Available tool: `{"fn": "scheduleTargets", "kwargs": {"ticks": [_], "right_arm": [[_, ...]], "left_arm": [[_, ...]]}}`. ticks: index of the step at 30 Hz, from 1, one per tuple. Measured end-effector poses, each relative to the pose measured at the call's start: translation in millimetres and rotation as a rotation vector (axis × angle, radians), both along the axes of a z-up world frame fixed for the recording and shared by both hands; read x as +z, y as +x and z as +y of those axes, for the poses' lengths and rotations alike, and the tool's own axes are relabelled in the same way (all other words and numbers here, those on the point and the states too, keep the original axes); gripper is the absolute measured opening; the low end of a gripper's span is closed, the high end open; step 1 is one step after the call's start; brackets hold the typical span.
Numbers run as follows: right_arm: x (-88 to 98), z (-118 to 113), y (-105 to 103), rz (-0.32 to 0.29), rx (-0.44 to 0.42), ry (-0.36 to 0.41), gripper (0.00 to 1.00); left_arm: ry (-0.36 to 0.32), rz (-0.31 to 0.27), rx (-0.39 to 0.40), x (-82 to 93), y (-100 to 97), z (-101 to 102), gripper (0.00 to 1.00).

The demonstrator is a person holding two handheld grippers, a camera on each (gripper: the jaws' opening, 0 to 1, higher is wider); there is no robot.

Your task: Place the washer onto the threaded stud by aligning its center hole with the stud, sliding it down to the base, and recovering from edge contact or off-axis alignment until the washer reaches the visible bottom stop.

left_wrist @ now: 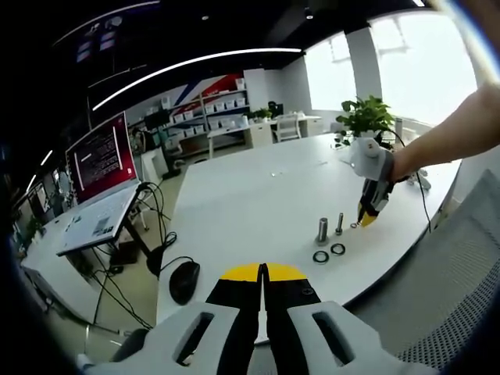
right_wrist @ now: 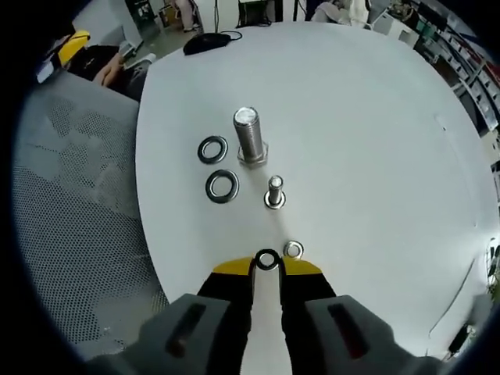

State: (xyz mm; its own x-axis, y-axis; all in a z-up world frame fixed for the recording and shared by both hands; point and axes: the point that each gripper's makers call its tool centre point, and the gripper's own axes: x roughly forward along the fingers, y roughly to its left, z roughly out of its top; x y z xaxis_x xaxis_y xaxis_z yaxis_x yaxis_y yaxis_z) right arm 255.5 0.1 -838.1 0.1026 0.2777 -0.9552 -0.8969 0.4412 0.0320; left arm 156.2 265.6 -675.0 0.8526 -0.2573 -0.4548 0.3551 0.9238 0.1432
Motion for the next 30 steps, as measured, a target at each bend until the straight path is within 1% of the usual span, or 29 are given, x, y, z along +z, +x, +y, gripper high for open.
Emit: {"fn": "scheduleTargets", "kwargs": {"ticks": [7,17,24,30], "right_arm": [[18.0,14,5,-0.027,0.009,0.03,0.14],[31.7,32,11,-0.073,0.029,0.054,0.14],[34.4,36,22,-0.126,0.014,0.067,0.14],[33.6,38,26,-0.141,0.011,0.067,0.14]], "left_arm": [[0.0,-0.001,-0.001,0.3,0.1,0,0.0],[-0.002,-0.004,0.0,0.9,0.3,0,0.0],[-0.002,0.001,0.0,0.4,0.2,0,0.0],[-0.002,0.001,0.002,0.2,0.2,0,0.0]]}}
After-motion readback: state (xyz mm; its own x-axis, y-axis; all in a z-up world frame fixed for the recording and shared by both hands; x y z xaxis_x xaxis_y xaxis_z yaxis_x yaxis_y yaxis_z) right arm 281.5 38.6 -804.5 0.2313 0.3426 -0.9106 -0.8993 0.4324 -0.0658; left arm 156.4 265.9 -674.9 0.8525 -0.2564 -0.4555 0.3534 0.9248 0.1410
